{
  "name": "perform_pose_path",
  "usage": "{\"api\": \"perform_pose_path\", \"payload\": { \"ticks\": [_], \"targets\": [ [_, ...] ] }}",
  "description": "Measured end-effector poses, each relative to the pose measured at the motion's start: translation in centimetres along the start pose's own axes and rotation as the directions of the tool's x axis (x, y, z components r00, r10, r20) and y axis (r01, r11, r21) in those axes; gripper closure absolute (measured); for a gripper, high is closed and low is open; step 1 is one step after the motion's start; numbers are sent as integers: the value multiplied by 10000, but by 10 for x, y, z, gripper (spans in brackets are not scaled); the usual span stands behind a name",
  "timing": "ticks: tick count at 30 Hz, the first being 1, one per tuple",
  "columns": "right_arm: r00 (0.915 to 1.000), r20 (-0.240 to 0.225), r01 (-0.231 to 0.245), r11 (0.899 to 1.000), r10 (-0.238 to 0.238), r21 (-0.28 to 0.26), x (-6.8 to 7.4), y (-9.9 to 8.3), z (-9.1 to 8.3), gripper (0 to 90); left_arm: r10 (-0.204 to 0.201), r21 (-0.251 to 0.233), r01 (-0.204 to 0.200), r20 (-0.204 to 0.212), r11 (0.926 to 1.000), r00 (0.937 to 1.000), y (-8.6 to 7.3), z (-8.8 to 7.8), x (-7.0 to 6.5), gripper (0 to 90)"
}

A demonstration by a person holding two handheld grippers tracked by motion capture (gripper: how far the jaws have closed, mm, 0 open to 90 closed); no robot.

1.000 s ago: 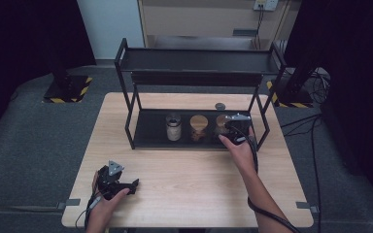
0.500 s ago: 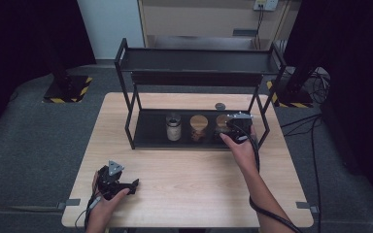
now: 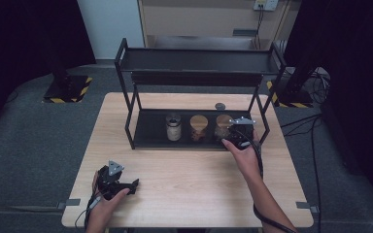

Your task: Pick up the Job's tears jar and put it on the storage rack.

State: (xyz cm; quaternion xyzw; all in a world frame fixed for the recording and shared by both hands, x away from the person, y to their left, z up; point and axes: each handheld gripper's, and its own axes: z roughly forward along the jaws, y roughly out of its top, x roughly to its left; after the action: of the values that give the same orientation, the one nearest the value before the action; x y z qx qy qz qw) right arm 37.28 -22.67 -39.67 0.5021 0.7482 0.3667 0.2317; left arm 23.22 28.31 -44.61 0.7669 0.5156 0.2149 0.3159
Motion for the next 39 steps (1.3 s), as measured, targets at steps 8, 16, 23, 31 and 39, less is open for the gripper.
{"api": "perform_pose_path", "payload": {
  "ticks": [8, 16, 23, 31, 39],
  "targets": [
    [9999, -101, -41, 10000, 40, -51, 2, -7, -9, 53, -1, 0, 1, -1, 10000, 10000, 0, 0, 0, 0],
    [9998, -203, 80, 9999, -82, -94, 6, -11, -18, 52, -2, -2, 2, 0, 10000, 10000, 0, 0, 0, 0],
    [9996, -264, 110, 9998, -114, -140, 6, -14, -25, 51, 0, 0, 0, -1, 10000, 10000, 0, 0, 0, 0],
    [9987, -459, 203, 9996, -211, -183, 9, -19, -32, 45, -2, -2, 2, -5, 10000, 10000, 0, 0, 0, 0],
    [9984, -505, 249, 9995, -259, -203, 8, -26, -37, 36, 0, -3, 0, -4, 10000, 10000, 0, 0, 0, 0]
  ]
}}
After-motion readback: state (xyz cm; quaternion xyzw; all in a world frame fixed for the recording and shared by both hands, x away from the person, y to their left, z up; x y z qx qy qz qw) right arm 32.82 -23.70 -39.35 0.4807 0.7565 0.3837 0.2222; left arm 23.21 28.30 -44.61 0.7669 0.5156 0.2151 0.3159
